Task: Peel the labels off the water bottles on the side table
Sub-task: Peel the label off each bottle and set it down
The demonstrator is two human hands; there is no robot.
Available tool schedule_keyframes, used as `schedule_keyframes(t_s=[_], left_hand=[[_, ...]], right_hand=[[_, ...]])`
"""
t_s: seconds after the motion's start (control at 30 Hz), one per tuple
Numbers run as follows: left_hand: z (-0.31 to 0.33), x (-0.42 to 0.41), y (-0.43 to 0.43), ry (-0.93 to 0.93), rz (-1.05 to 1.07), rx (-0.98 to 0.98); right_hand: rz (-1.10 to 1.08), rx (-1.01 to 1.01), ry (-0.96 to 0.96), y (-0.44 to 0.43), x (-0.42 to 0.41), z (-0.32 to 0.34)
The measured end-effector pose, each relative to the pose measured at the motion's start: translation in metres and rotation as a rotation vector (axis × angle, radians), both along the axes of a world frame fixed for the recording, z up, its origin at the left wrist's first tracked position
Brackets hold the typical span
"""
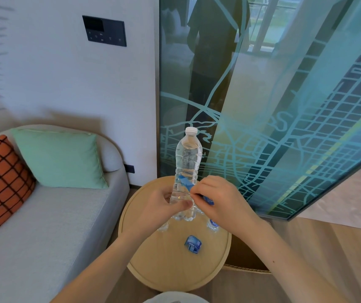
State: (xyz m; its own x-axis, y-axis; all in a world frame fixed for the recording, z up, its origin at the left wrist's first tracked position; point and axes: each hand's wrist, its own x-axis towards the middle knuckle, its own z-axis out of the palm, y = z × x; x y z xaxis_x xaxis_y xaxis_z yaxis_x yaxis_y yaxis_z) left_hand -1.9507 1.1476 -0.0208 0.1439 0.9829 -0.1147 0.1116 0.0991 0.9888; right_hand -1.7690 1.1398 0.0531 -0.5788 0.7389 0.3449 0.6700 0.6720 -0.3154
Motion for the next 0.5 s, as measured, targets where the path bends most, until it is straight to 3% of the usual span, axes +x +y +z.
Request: schedule_keyframes(t_s=[0.5], left_hand=[[-0.007, -0.004, -0.001, -0.032, 0.008, -0.001]], right_hand=[[-0.038, 0.029, 0.126, 0.004, 0.013, -0.005]])
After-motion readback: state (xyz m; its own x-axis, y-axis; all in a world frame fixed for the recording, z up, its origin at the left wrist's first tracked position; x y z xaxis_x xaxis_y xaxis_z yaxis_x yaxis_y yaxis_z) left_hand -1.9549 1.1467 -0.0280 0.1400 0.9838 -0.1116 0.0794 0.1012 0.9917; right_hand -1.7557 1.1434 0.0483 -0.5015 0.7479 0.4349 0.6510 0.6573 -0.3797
